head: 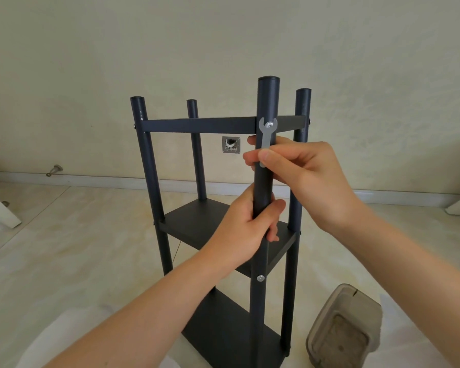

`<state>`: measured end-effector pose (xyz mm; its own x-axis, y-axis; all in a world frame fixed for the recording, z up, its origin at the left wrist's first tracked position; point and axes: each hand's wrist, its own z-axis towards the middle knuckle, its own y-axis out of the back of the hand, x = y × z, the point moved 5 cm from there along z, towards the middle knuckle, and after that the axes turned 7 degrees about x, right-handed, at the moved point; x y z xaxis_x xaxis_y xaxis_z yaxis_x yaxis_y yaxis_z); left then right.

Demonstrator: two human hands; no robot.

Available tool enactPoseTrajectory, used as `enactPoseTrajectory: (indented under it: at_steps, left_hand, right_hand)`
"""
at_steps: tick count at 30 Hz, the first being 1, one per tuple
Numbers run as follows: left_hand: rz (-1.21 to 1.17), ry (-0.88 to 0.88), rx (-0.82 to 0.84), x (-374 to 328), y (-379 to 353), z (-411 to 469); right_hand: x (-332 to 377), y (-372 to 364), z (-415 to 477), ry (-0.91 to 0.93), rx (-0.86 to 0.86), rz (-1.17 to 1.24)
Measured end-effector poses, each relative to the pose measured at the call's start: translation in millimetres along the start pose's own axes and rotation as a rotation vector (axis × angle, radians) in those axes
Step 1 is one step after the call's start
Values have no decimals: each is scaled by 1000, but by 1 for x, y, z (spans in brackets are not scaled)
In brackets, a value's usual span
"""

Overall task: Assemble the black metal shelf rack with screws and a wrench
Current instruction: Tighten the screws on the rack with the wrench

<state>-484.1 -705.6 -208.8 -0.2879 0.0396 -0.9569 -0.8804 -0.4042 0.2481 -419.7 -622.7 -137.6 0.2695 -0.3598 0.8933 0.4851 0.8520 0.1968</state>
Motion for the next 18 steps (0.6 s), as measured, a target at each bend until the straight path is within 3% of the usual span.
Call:
enactPoseTrajectory:
  at_steps: [8,18]
  left_hand:
    - [-6,-24,79,3,-1,-2]
    - [-197,-57,94,-6,-5,-4]
  right_hand:
    - [7,1,-8,39,-65,-66]
    - [21,6,-9,114,-33,-58]
